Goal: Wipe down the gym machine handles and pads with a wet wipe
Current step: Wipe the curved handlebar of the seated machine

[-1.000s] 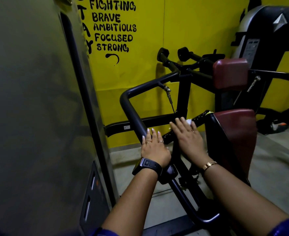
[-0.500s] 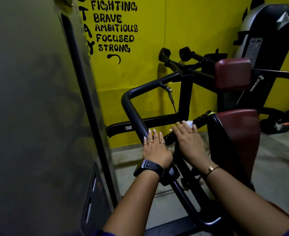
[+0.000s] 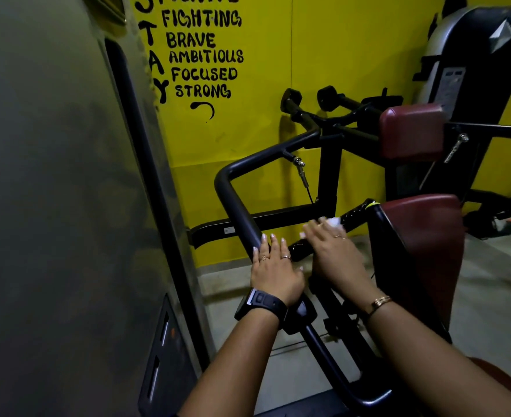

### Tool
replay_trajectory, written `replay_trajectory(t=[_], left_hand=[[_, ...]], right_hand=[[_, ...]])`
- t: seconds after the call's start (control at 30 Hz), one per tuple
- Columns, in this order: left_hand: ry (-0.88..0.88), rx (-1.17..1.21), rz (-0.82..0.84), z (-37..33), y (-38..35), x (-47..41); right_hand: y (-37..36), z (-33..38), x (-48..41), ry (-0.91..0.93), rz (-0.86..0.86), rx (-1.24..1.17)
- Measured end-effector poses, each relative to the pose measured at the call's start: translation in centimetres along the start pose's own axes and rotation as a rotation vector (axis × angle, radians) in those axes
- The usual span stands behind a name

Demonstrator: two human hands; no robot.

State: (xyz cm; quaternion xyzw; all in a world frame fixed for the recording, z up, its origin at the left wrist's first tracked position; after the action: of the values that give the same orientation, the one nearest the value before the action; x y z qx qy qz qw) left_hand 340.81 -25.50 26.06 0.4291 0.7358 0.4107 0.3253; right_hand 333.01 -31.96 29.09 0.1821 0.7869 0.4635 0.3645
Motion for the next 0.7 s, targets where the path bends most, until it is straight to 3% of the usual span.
replay_trajectory(t=[0.07, 0.13, 0.4, 0.6, 0.7], left_hand=[[-0.01, 0.018, -0.013, 0.0, 0.1, 0.1], [-0.016, 0.027, -0.022, 0.0, 0.2, 0.1], [-0.011, 0.064, -0.009, 0.0, 0.3, -0.3], [-0.069, 0.038, -0.018, -0.4, 0.8, -1.3], [-0.076, -0.022, -0.006, -0.8, 0.9, -2.0]], right_hand=[[0.7, -3.8, 0.4, -0.225, -0.062, -0.038], [0.0, -5.5, 0.8, -0.333, -0.013, -0.12], [-0.8, 1.6, 1.1, -0.007, 0.043, -0.105], [-0.7, -5.4, 0.9, -0.289, 0.007, -0.17], [-0.9, -4.3, 1.5, -0.262, 0.009, -0.122]])
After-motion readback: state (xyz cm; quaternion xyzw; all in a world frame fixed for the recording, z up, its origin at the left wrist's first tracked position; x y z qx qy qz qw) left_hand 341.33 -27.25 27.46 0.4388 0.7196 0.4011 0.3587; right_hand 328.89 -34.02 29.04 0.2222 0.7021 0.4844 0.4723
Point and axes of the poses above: each hand's wrist, its own x-axis away from the middle knuckle, its own y-axis out of the back of the hand, z = x × y, the point moved 10 cm from there along -x, towards the middle knuckle, and after that the axes turned 14 degrees about x, right-handed, at the moved point
